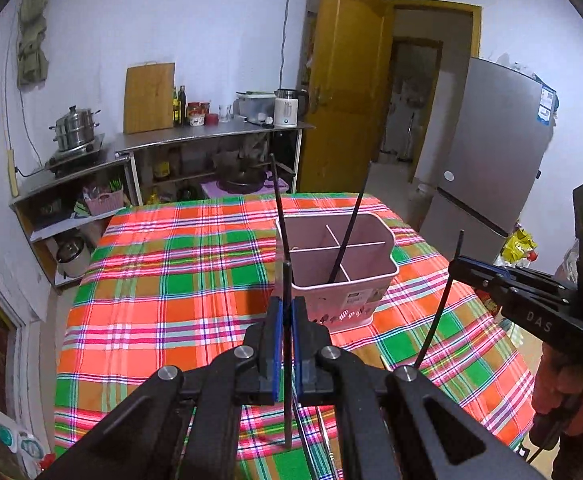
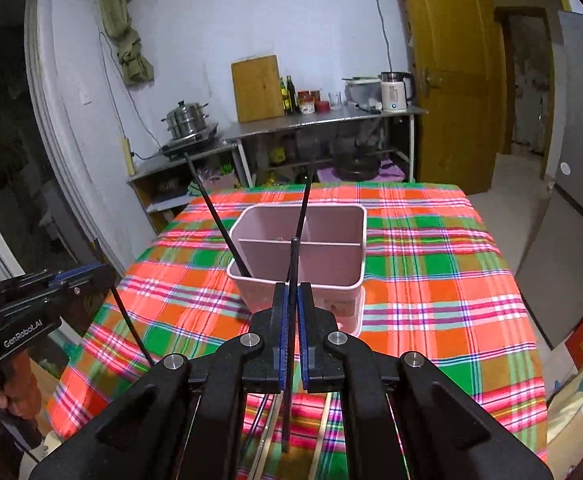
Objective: Organize utensils
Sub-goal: 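Raise the held chopsticks upright with both tools and lower them into the basket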
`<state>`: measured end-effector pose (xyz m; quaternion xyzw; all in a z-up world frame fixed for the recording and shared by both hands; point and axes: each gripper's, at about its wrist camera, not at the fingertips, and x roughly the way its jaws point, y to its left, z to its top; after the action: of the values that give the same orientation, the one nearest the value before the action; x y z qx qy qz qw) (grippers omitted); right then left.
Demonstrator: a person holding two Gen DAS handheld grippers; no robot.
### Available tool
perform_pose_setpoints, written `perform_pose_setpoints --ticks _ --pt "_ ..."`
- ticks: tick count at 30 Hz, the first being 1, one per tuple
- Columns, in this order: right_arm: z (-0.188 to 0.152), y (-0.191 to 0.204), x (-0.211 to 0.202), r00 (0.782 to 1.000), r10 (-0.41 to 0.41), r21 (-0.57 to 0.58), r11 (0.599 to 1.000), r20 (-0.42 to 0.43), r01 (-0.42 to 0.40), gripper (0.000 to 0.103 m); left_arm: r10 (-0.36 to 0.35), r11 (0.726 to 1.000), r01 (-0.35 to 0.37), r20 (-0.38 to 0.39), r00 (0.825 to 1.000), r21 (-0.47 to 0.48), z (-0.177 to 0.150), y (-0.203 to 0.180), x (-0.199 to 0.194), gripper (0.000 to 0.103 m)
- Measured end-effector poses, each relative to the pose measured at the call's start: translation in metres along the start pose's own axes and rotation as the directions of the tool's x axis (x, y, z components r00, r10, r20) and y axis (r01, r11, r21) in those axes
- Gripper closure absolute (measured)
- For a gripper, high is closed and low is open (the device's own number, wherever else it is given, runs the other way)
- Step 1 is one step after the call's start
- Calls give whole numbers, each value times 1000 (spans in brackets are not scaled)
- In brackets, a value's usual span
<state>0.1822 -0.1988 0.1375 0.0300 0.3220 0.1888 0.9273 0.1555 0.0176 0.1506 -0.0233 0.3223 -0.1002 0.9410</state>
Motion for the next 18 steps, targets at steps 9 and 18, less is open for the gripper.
perform_pose_setpoints --ticks 9,18 --pt "0 -1 -14 1000 -2 -7 1000 28 2 99 -11 1000 11 -2 1000 -10 0 -3 -8 99" --pt "3 -2 -23 999 7 0 1000 53 -7 99 -37 999 37 -8 999 -30 13 0 -10 99"
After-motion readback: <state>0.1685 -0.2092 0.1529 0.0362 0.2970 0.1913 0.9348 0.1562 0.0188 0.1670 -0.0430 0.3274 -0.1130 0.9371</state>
